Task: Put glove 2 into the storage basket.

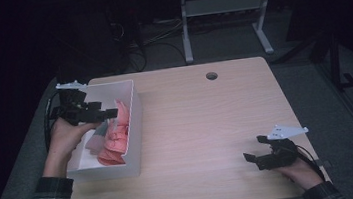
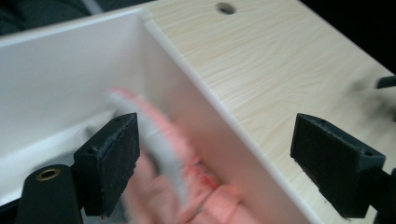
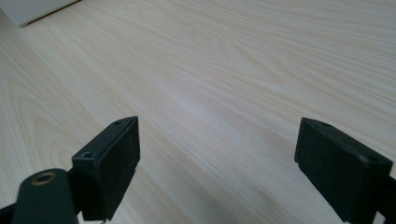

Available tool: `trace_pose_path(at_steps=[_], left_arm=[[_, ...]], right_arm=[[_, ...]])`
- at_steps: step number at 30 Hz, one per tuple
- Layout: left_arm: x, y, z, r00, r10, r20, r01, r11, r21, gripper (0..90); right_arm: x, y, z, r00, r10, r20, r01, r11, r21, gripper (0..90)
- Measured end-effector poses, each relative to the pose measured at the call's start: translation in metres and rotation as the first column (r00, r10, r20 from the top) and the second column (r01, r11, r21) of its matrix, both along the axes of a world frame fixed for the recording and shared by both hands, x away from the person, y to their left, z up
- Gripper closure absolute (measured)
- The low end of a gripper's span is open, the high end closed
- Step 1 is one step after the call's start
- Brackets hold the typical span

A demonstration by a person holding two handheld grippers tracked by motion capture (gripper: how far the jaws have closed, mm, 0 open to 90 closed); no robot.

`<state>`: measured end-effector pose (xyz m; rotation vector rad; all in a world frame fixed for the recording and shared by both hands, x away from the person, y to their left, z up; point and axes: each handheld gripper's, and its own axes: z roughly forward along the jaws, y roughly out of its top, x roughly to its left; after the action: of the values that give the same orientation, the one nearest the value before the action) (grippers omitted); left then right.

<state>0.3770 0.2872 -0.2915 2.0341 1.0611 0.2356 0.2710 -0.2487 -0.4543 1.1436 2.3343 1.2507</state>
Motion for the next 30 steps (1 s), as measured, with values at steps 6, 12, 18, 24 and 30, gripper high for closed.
trace_pose_path(at_steps=[6, 12, 18, 24, 30], left_arm=[[-0.010, -0.044, 0.011, 0.9944, -0.097, 0.043, 0.097, 0.9952, 0.013, 15.4], [-0.020, -0.084, 0.013, 0.9832, -0.171, 0.064, 0.171, 0.9852, 0.000, 15.4], [-0.034, -0.133, -0.001, 0.9656, -0.252, 0.062, 0.253, 0.9674, -0.003, 15.4], [-0.043, -0.161, -0.021, 0.9549, -0.291, 0.059, 0.290, 0.9567, 0.027, 15.3], [-0.050, -0.179, -0.054, 0.9497, -0.310, 0.047, 0.307, 0.9502, 0.053, 15.3]], right_arm=[[0.000, 0.000, 0.000, 1.0000, -0.002, -0.006, 0.002, 1.000, 0.006, 14.1], [0.000, 0.001, -0.001, 0.9999, 0.005, -0.015, -0.005, 1.000, -0.001, 13.7], [0.000, 0.001, -0.002, 0.9998, 0.008, -0.019, -0.008, 1.000, -0.006, 6.9], [0.001, 0.003, -0.004, 0.9992, 0.012, -0.039, -0.014, 0.999, -0.031, 1.8], [0.000, 0.006, -0.007, 0.9980, 0.028, -0.058, -0.031, 0.998, -0.056, 1.7]])
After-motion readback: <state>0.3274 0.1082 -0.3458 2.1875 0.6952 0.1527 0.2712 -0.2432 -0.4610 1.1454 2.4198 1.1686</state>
